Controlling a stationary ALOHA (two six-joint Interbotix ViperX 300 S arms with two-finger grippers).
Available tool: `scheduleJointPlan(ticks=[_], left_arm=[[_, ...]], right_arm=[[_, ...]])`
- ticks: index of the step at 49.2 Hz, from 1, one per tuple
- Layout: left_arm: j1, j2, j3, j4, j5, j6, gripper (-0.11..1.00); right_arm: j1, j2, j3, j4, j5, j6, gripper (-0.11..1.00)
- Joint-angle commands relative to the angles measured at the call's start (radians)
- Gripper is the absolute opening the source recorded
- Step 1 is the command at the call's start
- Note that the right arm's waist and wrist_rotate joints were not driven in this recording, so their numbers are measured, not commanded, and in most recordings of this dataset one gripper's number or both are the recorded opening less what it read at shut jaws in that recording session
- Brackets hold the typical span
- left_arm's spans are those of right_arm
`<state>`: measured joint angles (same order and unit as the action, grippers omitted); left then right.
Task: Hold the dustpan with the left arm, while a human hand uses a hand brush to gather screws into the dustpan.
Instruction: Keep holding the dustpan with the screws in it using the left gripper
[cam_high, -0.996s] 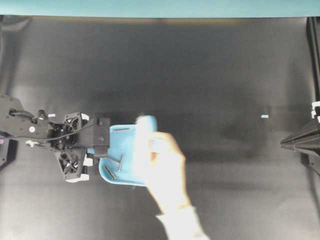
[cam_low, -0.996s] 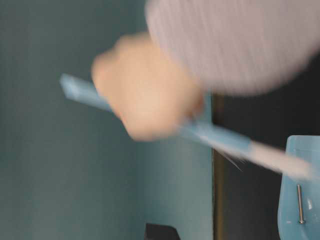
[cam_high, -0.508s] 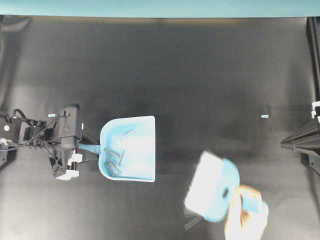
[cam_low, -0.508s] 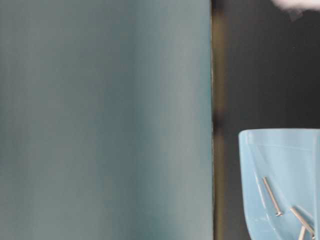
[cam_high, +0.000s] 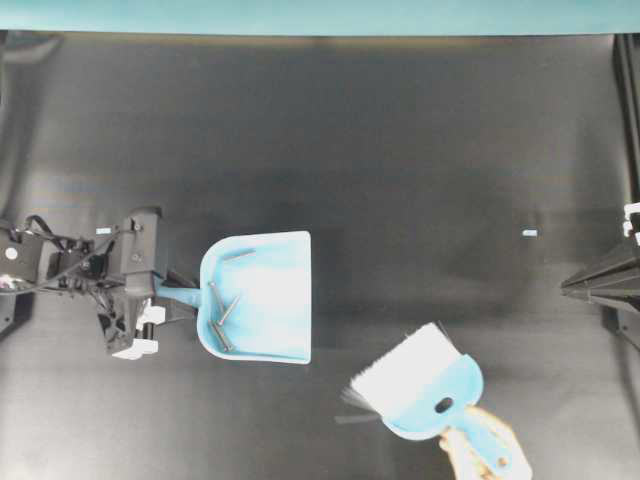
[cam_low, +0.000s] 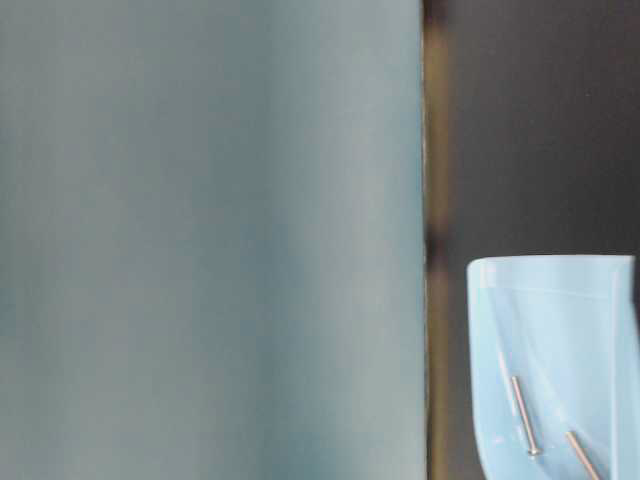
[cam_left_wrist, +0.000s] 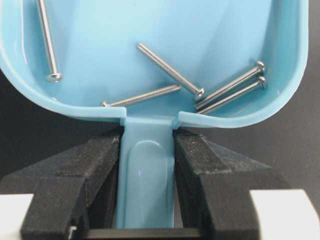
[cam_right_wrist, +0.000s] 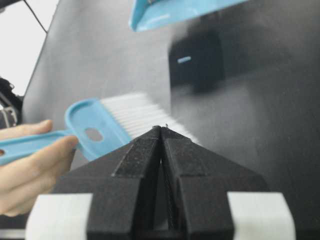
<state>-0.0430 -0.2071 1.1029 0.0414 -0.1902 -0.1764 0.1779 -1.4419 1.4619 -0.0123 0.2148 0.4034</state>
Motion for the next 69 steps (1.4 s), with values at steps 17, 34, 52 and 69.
scheduleJointPlan(ticks=[17,34,52,69], left_arm=[[-0.009,-0.049,-0.006,0.003,-0.002,-0.017,0.30],[-0.017,-0.052,-0.003,0.003,0.048,-0.017,0.30],[-0.018,-0.054,0.002,0.003,0.057,-0.018,0.30],[-0.020,-0.069,0.018,0.003,0.058,-0.017,0.30]], right_arm=[[0.000,0.003,-0.005,-0.003,-0.005,0.000,0.00],[0.000,0.002,-0.005,-0.003,-0.005,0.002,0.00],[0.000,0.002,-0.005,-0.003,-0.005,0.000,0.00],[0.000,0.002,-0.005,-0.003,-0.005,0.000,0.00]])
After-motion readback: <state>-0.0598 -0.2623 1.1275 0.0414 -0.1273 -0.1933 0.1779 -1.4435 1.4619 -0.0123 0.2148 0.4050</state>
